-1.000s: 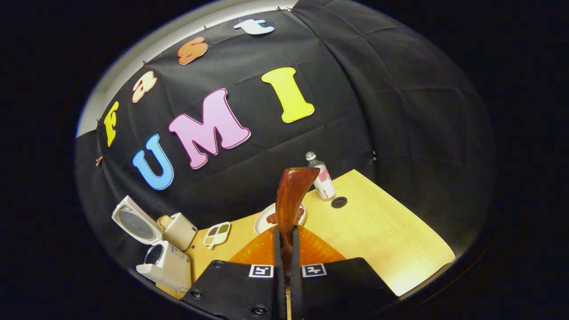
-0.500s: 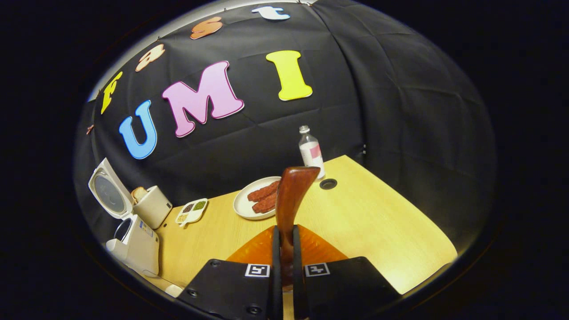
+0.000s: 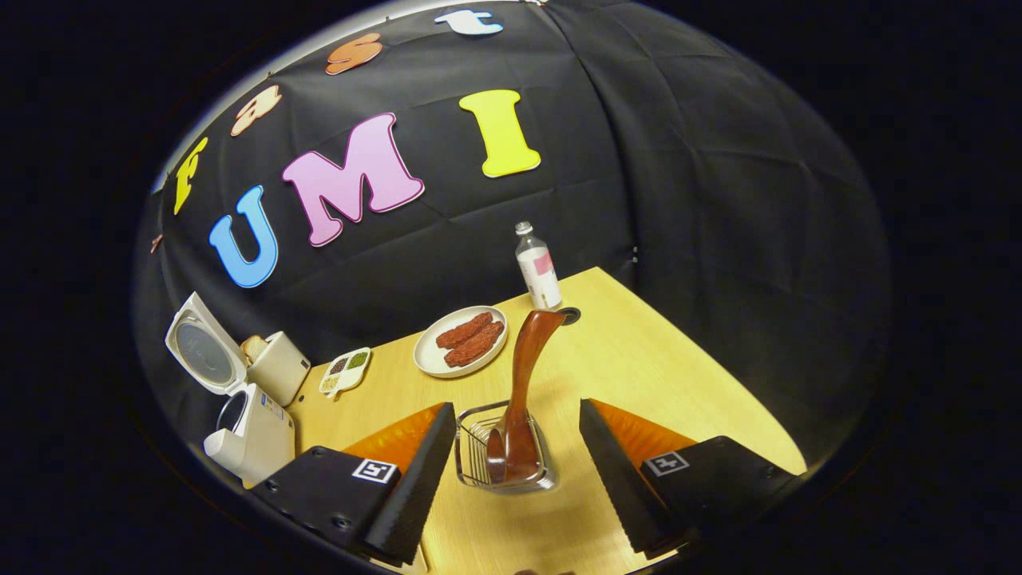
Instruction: Close the left gripper, press the button to open the rice cooker; take a wooden spoon from the chopstick holder with the right hand, scoop a spoonful of rice and pour it into the rice cooker, then put the wooden spoon back into the chopstick holder.
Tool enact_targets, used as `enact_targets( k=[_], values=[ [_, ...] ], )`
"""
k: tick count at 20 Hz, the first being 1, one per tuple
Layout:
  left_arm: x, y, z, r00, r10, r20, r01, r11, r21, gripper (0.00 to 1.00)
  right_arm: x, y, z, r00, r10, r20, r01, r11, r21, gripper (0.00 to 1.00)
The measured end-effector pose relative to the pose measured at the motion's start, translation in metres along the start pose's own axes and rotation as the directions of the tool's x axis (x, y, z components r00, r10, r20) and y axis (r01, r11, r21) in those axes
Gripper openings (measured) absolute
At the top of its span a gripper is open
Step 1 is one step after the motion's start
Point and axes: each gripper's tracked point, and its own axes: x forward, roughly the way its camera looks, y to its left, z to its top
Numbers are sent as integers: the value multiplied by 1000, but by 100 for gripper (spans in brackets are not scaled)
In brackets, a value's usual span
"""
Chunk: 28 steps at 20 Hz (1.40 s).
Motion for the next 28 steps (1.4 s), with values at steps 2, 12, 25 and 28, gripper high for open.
enact_targets(
  k=[2,12,25,28],
  values=[
    [10,-1,20,999,-26,34,25,999,19,95,-26,2,18,999,-8,32,9,999,-31,98],
    [87,36,139,972,-60,228,62,998,-2,94,-145,47,71,984,21,177,8,987,-158,98],
    [258,75,196,986,-47,161,58,996,-61,95,-244,48,36,976,-80,204,126,967,-221,99],
    [296,84,190,992,-37,121,44,998,-51,95,-255,44,34,969,-127,213,171,965,-201,99]
  ],
)
